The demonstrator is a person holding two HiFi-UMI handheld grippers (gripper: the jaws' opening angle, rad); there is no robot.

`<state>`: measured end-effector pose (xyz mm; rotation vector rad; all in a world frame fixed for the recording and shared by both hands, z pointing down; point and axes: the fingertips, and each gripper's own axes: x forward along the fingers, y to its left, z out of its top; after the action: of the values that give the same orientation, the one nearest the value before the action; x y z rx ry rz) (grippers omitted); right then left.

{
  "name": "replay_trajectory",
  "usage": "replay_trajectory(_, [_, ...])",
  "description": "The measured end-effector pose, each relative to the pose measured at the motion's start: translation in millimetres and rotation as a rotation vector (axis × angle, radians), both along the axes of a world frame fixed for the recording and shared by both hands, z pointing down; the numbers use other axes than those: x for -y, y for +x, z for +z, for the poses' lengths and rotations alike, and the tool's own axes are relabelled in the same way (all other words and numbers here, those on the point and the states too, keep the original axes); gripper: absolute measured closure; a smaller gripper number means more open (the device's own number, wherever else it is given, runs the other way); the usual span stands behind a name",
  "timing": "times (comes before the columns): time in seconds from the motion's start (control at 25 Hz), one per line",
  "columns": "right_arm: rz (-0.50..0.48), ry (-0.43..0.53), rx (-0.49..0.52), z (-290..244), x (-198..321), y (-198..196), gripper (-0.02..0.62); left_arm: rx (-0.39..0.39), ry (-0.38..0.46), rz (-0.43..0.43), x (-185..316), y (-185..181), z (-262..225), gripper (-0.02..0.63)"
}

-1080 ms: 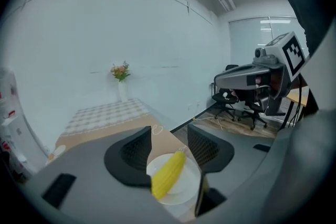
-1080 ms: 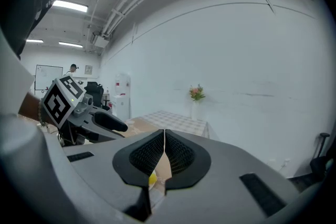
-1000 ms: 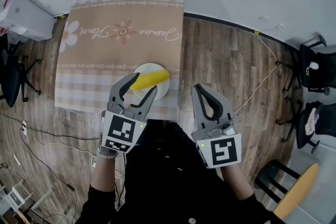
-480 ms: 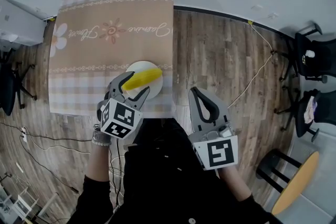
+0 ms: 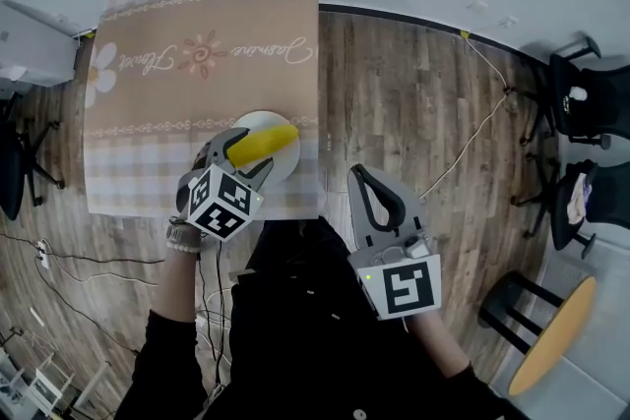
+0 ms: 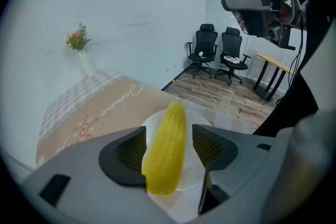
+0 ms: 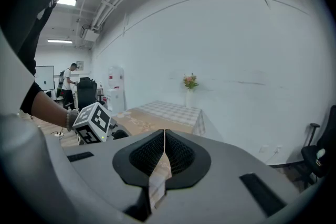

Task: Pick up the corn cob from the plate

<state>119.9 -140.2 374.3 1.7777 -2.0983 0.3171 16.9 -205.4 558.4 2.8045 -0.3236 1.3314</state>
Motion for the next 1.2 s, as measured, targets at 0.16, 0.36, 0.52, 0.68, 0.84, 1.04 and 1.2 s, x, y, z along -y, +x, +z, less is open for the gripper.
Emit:
replay_trajectory(0.16, [0.0,-0.007,0.0,3.1,0.0,0.1,0.552,0.02,-0.032,-0.003,4.6,-1.5,10.8,0.336])
replay_trajectory(0.36, [0.002,-0.022,0.004,8.4,-1.6,-1.5,0.552,0.078,-0.021,0.053,4.0,-1.3,24.6,0.337])
replay_trajectory(0.52, [0.0,-0.028,0.009,10.9,-1.3,-4.0,0.552,0.113,-0.006,0.094,4.8,-0.4,31.2,0.336])
replay_trajectory(0.68, [-0.004,-0.029,0.015,11.4,-1.2,-6.0,0.552,0.121,-0.004,0.121,6.1,1.3,33.2,0.336])
replay_trajectory(0.84, [-0.006,-0.033,0.019,12.8,-1.2,-6.8,0.552,0.168,0.019,0.2,4.2,2.3,37.1,0.33])
replay_trajectory(1.04, [-0.007,-0.038,0.024,14.7,-0.9,-9.8,0.552,0.208,0.04,0.271,2.9,2.0,41.5,0.325])
replay_trajectory(1.2, [-0.009,-0.041,0.024,16.6,-1.1,-10.4,0.552,0.232,0.004,0.306,1.1,3.4,44.3,0.327])
